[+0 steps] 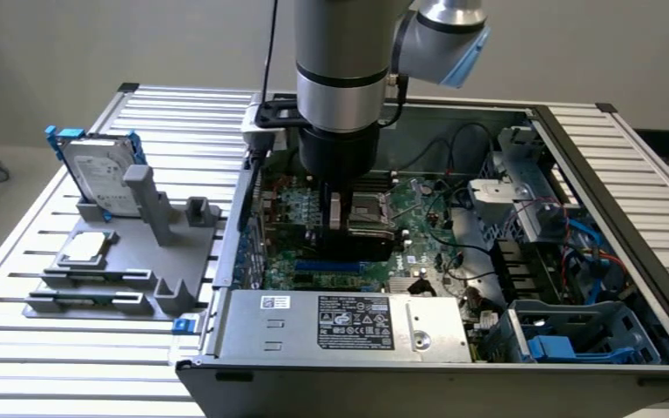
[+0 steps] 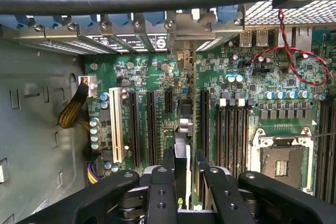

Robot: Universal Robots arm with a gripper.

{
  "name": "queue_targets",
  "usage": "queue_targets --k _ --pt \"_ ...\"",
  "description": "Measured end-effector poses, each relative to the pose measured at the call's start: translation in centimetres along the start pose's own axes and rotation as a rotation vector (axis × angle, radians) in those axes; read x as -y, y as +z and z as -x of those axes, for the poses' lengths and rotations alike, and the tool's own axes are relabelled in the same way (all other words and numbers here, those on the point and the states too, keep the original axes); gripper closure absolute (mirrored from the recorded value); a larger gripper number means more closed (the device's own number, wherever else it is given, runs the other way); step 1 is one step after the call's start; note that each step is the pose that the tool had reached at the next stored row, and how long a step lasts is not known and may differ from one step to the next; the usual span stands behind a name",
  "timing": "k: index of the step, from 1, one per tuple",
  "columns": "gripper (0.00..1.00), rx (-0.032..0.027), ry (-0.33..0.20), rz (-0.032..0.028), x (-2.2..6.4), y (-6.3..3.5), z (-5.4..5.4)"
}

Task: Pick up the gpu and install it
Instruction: 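Insert the gpu into the slot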

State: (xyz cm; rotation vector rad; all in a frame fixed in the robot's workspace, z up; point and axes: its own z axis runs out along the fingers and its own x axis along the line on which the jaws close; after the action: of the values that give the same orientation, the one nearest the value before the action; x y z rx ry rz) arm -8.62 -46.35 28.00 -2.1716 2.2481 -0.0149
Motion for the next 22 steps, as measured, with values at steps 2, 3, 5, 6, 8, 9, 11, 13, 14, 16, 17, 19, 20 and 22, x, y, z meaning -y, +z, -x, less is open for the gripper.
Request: queue_targets --k 2,3,5,6,8,9,11,13,14,16,17,19,20,22 --pt "0.74 0.0001 0.000 0.0000 0.00 0.01 0.00" --pt "0.74 0.0001 0.000 0.0000 -0.02 0.02 0.00" --pt "0.74 0.0005 0.000 -0.0001 -0.05 0.09 0.00" --pt "0.74 0.0006 0.000 0.0002 -0.09 0.12 0.00" --pt "0.74 0.0012 0.000 0.0023 -0.12 0.16 0.00" --pt "0.74 0.0019 0.000 0.0031 -0.13 0.19 0.00" --pt "0.74 0.0032 0.000 0.0040 -0.14 0.24 -0.01" --pt "0.74 0.0048 0.000 0.0052 -0.15 0.33 -0.01" --pt "0.74 0.0053 0.001 0.0061 -0.15 0.38 -0.02" --pt "0.74 0.0060 0.001 0.0076 -0.18 0.52 -0.02" --pt "0.74 0.0064 0.001 0.0084 -0.18 0.59 -0.02" --pt "0.74 0.0070 0.002 0.0101 -0.19 0.70 -0.02" --pt "0.74 0.0073 0.002 0.0109 -0.20 0.74 -0.03" --pt "0.74 0.0077 0.002 0.0129 -0.20 0.79 -0.03"
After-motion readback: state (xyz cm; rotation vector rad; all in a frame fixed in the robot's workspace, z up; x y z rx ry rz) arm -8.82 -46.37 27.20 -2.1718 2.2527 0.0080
